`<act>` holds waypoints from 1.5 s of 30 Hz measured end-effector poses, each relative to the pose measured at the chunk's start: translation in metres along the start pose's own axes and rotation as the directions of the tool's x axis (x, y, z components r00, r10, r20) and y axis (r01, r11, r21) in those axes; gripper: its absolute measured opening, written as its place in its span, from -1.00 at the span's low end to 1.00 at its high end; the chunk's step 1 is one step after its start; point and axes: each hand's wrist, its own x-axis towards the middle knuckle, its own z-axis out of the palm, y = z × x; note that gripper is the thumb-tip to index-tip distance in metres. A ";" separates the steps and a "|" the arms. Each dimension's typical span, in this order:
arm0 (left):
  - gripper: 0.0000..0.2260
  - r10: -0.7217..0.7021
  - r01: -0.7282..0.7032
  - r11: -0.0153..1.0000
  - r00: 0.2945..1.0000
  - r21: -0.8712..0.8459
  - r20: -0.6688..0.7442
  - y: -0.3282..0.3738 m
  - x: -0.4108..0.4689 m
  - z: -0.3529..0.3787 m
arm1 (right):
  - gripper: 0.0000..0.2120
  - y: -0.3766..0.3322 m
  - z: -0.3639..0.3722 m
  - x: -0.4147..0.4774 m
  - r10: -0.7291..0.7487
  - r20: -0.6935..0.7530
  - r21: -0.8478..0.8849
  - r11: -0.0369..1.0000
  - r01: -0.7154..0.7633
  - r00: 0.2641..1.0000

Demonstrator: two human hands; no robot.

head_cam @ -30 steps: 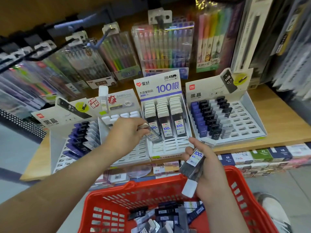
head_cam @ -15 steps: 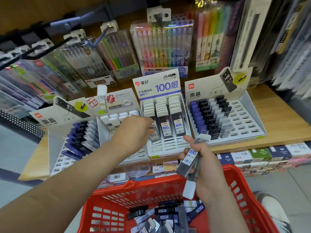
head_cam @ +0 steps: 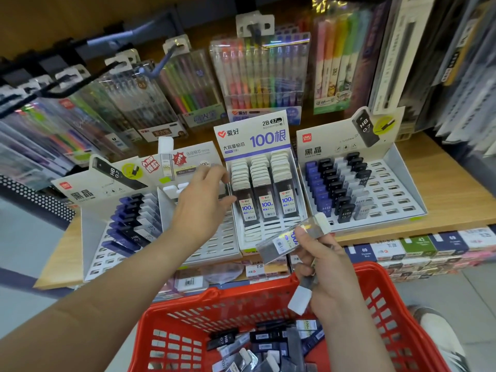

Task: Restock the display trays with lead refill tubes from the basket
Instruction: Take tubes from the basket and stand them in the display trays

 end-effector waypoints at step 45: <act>-0.86 0.036 -0.018 0.943 0.998 -0.332 0.048 0.049 0.004 0.008 | -0.51 -0.021 -0.037 0.018 0.170 -0.349 0.307 0.950 -0.059 0.922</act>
